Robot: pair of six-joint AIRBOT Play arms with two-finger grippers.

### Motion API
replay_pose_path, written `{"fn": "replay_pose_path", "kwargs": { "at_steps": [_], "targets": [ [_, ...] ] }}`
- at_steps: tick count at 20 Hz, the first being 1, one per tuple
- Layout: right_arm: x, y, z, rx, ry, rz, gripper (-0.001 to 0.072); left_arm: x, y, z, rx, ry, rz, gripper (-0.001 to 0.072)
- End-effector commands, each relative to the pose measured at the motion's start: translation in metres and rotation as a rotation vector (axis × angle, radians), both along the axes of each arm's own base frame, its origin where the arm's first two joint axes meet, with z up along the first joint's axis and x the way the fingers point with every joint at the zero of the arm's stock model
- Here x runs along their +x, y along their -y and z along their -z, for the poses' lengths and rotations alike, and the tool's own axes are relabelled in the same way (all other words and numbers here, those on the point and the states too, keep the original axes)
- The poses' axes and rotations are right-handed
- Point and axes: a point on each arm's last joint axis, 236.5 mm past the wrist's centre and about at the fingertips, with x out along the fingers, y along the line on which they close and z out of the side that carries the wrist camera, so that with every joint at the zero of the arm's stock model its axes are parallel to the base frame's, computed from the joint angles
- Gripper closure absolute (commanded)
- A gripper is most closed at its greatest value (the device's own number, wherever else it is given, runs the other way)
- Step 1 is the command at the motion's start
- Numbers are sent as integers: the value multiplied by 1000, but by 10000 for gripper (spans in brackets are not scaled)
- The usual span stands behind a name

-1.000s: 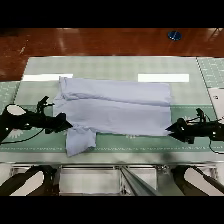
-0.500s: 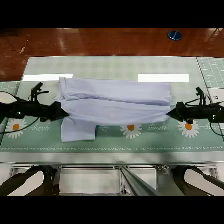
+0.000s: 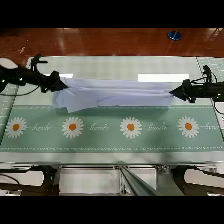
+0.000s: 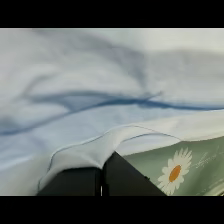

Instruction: Fold the shirts.

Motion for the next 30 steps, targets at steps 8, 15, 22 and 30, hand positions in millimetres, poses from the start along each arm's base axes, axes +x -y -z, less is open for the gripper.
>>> {"fn": "replay_pose_path", "kwargs": {
  "at_steps": [8,15,22,30],
  "targets": [
    [54,17,36,54,12,88,668,71,21,36,-42,-93,94,678],
    [67,58,7,38,80,148,294,44,-20,37,50,-198,116,202],
    [13,112,44,-137,-119,226,295,85,-89,-141,270,361,-154,202],
    [33,17,83,19,-155,105,295,-6,14,-150,257,517,-28,202]
  ]
}}
